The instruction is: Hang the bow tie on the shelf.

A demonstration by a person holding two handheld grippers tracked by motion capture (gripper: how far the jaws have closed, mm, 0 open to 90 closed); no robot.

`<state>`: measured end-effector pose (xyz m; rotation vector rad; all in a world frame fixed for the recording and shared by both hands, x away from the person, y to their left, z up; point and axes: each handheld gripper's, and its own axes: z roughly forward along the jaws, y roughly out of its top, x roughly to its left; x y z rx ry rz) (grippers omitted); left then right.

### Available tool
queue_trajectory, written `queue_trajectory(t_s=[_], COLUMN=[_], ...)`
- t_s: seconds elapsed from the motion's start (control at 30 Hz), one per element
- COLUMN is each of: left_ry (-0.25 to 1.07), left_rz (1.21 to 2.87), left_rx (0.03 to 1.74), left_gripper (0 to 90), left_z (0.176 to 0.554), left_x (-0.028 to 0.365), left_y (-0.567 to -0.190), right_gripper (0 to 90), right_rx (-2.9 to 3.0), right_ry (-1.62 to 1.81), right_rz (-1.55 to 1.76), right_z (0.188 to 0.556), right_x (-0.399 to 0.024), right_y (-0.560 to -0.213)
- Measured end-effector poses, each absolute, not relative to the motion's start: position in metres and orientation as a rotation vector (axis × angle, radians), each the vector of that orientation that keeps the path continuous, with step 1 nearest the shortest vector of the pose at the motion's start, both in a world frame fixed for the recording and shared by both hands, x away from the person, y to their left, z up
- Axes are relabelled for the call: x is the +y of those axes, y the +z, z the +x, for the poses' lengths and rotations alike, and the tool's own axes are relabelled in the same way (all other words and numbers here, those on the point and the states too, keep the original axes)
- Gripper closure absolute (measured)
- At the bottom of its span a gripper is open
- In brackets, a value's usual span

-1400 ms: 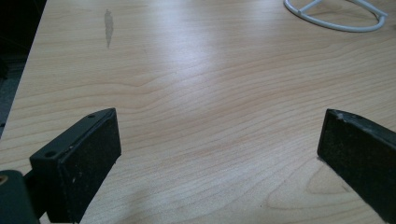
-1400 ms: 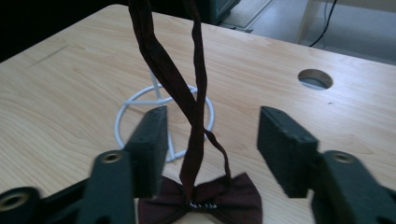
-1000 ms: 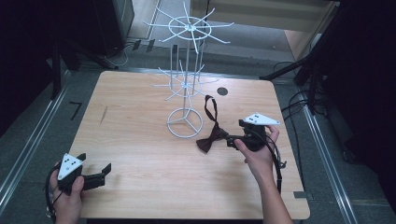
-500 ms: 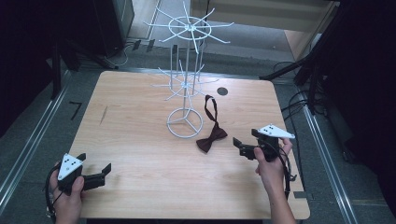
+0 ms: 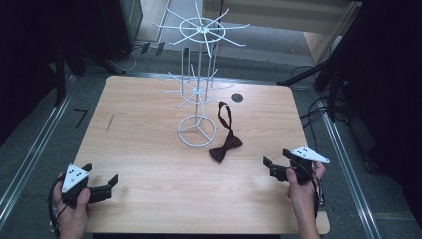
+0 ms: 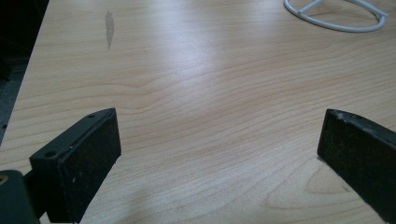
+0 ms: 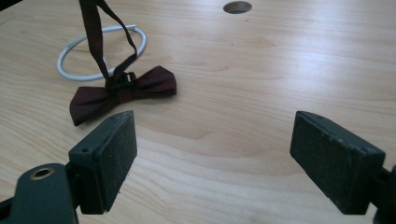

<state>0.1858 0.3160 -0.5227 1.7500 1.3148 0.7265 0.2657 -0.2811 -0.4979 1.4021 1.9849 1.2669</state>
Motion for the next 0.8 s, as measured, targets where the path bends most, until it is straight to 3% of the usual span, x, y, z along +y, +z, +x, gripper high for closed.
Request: queue_trajectory(t_s=[0.37,0.7,0.8], left_ry=[0.733,0.731,0.73], left_rz=[1.754,1.747,1.746], left_rx=[1.311,1.312,1.313], left_gripper=[0.2,0.1,0.1], left_z=[0.186,0.185,0.186], left_x=[0.316,0.316,0.316], left_y=[-0.523,-0.523,-0.523], right_gripper=[14.3,1.7,1.4], right_rx=[1.945,1.952,1.94], right_ry=[1.27,1.271,1.271], right_rz=[1.46,1.51,1.519], right_z=[0.249,0.24,0.237], right_x=[-0.307,-0.327,-0.332], right_y=[-0.519,-0.532,-0.534])
